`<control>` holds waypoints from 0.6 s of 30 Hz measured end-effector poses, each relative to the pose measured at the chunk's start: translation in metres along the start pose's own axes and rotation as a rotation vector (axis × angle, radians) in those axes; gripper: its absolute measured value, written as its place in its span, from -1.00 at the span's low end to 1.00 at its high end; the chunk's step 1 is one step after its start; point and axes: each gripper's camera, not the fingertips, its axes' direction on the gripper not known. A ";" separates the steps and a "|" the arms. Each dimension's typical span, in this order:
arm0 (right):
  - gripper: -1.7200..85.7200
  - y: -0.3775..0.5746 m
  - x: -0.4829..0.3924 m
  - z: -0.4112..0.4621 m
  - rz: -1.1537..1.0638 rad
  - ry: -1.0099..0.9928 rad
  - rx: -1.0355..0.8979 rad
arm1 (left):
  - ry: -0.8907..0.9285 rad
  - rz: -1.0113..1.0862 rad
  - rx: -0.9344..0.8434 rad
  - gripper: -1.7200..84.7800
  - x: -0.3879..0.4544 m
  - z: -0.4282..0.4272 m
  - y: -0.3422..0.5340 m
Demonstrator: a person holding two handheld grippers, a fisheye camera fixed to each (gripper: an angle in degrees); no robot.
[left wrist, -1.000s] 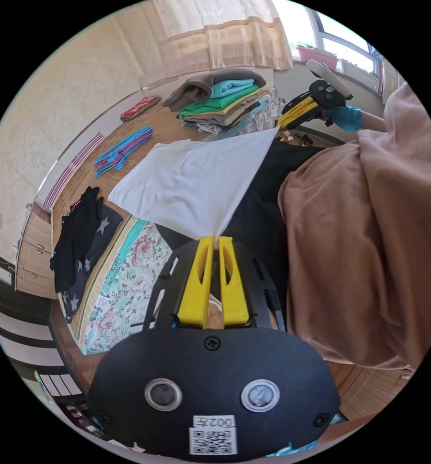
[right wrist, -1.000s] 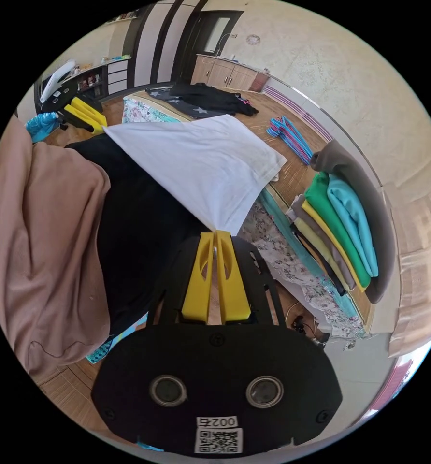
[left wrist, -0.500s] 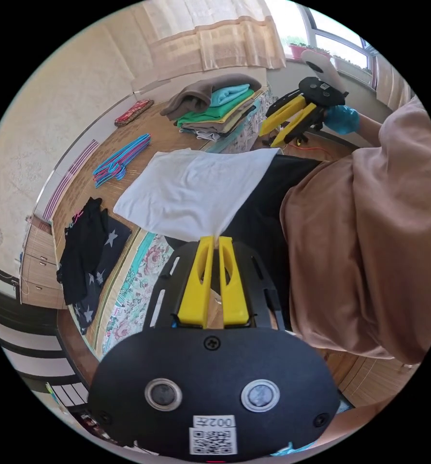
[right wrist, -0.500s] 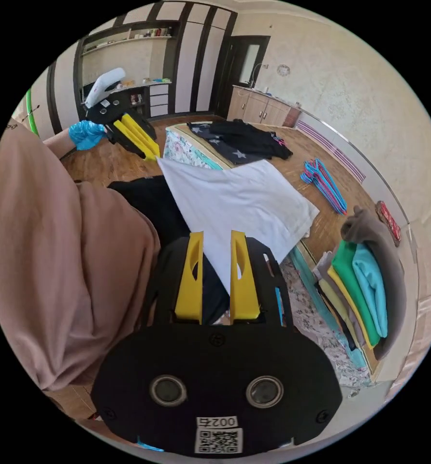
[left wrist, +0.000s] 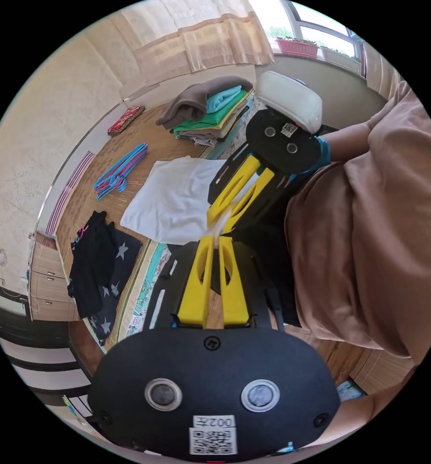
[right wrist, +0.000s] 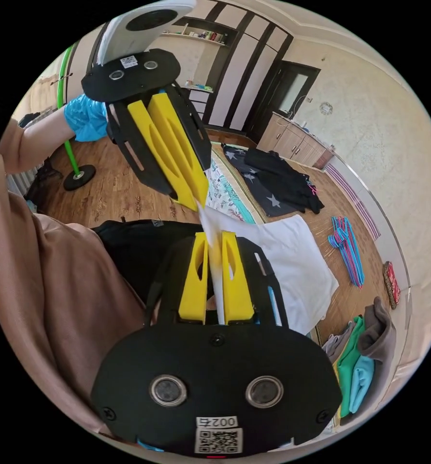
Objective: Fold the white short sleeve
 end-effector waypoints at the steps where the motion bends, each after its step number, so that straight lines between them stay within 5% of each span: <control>1: -0.87 0.000 0.001 0.000 0.014 0.004 0.008 | -0.006 -0.015 0.007 -0.98 -0.001 -0.001 0.002; 9: -0.94 -0.004 0.014 0.001 0.088 -0.041 0.031 | -0.035 -0.105 0.044 -0.83 -0.009 0.000 0.019; 18: -0.93 -0.021 0.022 0.010 0.073 -0.075 0.013 | -0.074 0.016 0.112 -0.89 -0.009 0.002 0.008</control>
